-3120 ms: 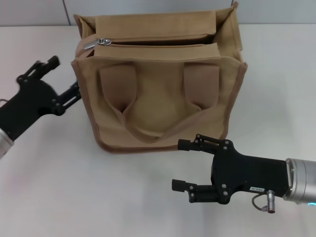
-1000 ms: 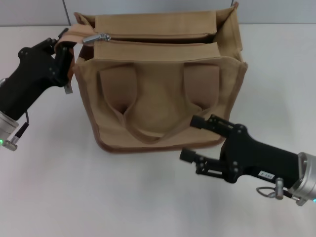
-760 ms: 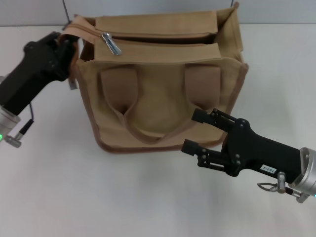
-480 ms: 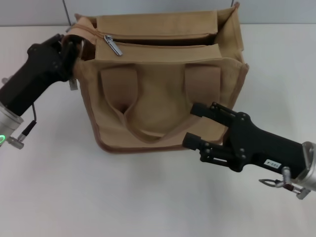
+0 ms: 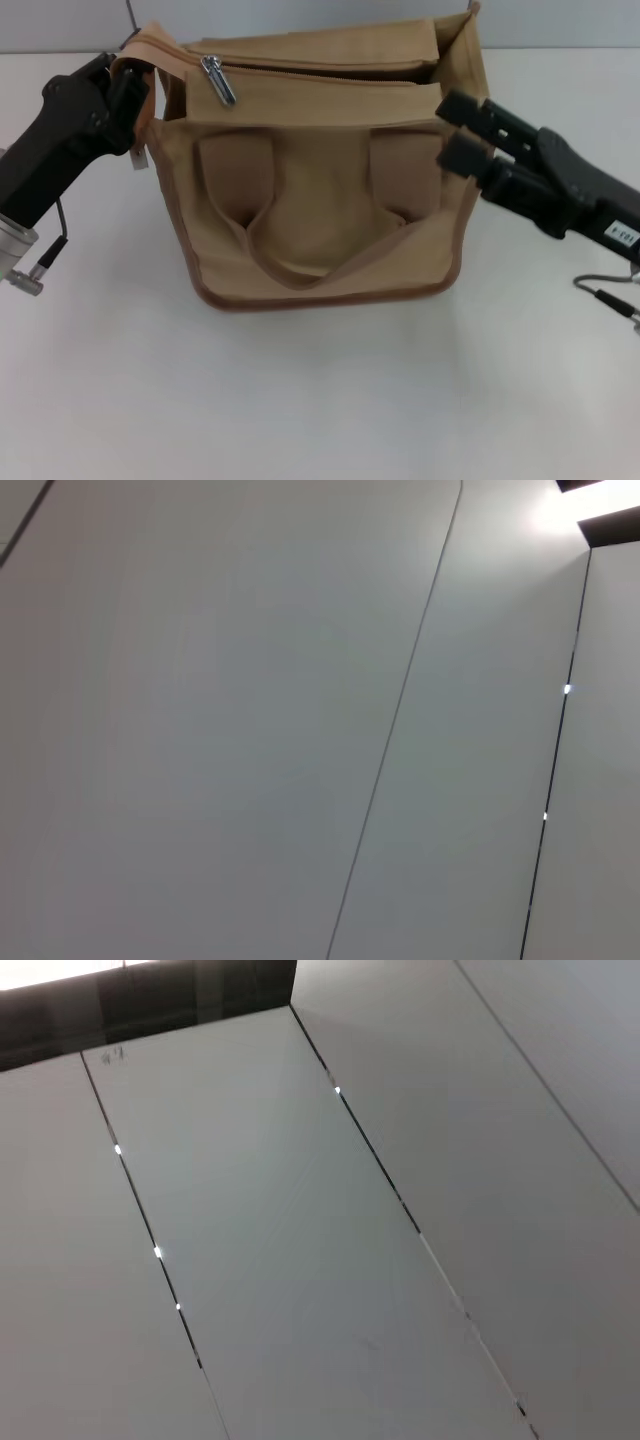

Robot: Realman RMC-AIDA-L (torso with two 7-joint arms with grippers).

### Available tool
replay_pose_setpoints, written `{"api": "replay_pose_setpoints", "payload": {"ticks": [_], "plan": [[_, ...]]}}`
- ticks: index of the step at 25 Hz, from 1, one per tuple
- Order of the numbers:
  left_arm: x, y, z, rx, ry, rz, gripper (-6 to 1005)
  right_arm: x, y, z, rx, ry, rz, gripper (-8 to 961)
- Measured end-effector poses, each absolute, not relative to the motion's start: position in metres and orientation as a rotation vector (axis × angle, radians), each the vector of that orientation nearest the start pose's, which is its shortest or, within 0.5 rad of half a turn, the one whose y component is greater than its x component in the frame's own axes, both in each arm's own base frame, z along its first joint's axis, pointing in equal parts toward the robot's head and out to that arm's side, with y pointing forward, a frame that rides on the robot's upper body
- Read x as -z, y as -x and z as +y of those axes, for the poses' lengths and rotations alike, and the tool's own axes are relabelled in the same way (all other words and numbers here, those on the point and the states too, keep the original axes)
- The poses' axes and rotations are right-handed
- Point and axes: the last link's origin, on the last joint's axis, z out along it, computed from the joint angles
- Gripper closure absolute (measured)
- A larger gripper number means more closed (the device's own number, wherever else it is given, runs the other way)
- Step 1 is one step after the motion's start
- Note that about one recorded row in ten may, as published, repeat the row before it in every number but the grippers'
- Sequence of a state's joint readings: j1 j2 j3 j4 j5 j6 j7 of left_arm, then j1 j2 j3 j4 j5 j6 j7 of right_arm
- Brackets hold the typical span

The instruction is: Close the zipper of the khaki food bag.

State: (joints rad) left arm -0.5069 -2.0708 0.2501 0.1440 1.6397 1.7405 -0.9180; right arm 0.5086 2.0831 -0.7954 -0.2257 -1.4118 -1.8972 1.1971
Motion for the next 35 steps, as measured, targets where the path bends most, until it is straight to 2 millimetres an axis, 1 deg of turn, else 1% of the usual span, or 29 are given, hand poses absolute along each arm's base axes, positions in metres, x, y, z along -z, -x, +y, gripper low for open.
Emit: {"api": "replay_pose_setpoints", "payload": {"ticks": [4,5,8,10,11,14,15,16,19,20,21,23,28,35], "plan": [[-0.016,0.260,0.306,1.489,1.999,-0.505,982,0.008,-0.219,0.285,-1.713,2.425,0.655,150],[-0.018,0.258,0.305,1.487,2.016,-0.461,982,0.008,-0.216,0.288,-1.728,2.409,0.652,150],[-0.020,0.256,0.305,1.482,2.033,-0.426,982,0.008,-0.212,0.292,-1.760,2.372,0.670,152],[-0.021,0.254,0.307,1.490,2.031,-0.423,982,0.012,-0.207,0.298,-1.775,2.353,0.697,333],[-0.021,0.254,0.307,1.490,2.031,-0.423,982,0.012,-0.207,0.298,-1.775,2.353,0.697,377],[-0.021,0.250,0.310,1.504,2.035,-0.412,982,0.015,-0.200,0.308,-1.758,2.376,0.730,509],[-0.021,0.247,0.311,1.513,2.039,-0.404,982,0.020,-0.195,0.315,-1.729,2.408,0.791,553],[-0.021,0.247,0.311,1.513,2.039,-0.404,981,0.020,-0.195,0.315,-1.729,2.408,0.791,559],[-0.021,0.241,0.315,1.527,2.047,-0.387,981,0.025,-0.188,0.325,-1.671,2.482,0.912,575],[-0.020,0.237,0.318,1.536,2.056,-0.375,981,0.024,-0.182,0.330,-1.641,2.540,0.961,581],[-0.020,0.237,0.318,1.536,2.056,-0.375,981,0.024,-0.182,0.330,-1.641,2.540,0.961,581],[-0.020,0.233,0.321,1.542,2.066,-0.364,981,0.023,-0.175,0.333,-1.627,2.581,0.969,581],[-0.018,0.222,0.328,1.558,2.086,-0.338,981,0.019,-0.160,0.344,-1.609,2.623,0.900,582],[-0.015,0.217,0.331,1.569,2.095,-0.337,981,0.022,-0.153,0.357,-1.555,2.606,0.892,580]]}}
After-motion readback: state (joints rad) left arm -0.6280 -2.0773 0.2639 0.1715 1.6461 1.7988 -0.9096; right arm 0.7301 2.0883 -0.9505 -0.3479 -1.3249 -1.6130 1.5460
